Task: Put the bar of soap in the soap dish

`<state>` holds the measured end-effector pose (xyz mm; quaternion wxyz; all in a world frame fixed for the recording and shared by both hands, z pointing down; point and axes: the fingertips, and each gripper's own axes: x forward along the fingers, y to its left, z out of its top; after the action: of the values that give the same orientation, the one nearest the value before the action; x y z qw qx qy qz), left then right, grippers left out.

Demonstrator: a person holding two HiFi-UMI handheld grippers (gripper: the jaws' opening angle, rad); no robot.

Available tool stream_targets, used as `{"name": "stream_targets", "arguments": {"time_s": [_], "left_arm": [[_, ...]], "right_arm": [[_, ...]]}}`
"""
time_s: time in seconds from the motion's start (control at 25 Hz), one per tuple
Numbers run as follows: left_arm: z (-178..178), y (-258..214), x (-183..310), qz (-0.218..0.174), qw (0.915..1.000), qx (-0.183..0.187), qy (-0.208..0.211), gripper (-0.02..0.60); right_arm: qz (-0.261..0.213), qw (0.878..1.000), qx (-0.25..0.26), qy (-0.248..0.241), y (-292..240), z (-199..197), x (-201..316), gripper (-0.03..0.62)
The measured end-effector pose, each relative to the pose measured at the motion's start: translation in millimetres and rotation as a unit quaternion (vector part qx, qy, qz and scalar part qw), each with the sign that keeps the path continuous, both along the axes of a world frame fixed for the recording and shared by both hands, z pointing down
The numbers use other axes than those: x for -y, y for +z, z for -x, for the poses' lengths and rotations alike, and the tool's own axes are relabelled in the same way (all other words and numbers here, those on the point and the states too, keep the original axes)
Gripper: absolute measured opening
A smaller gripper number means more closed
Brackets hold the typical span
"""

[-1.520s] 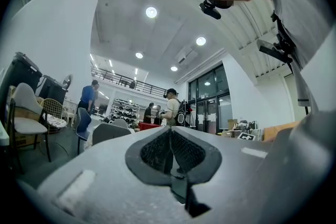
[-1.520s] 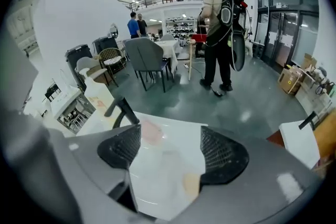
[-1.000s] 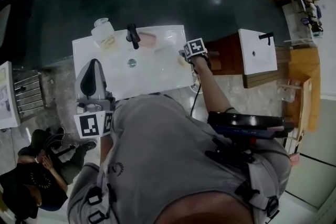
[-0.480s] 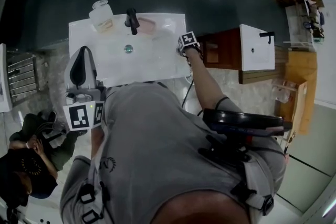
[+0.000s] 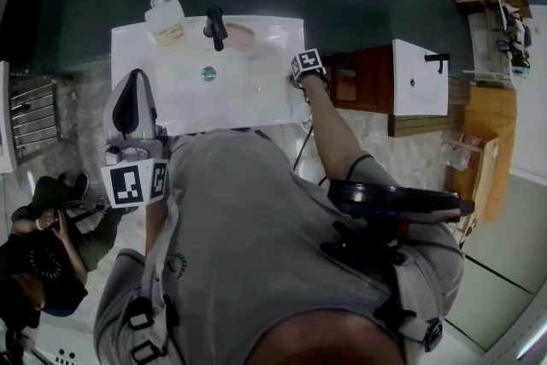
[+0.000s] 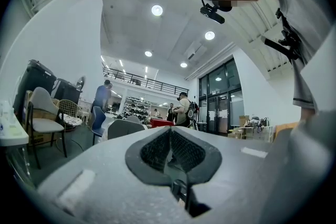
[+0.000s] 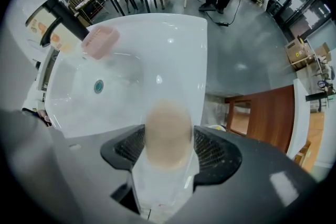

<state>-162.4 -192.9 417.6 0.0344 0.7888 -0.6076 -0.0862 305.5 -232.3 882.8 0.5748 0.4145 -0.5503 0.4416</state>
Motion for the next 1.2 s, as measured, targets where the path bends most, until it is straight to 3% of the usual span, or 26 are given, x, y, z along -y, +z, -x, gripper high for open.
{"name": "stream_targets", "arguments": {"time_s": [0.52,1.2], "left_arm": [[-3.1,-2.6,4.5,-0.009,0.9999,0.004,-0.001,-0.008],[-8.4,-3.1,6.4,-0.010,0.9999,0.004,0.001,-0.008]], "right_arm": [[-0.030,0.999,0.018,-0.004,-0.9,1.5,2.7,0.262],[-0.034,0.998,0.053,-0.009,-4.6,2.2,-6.8,0.252]]}}
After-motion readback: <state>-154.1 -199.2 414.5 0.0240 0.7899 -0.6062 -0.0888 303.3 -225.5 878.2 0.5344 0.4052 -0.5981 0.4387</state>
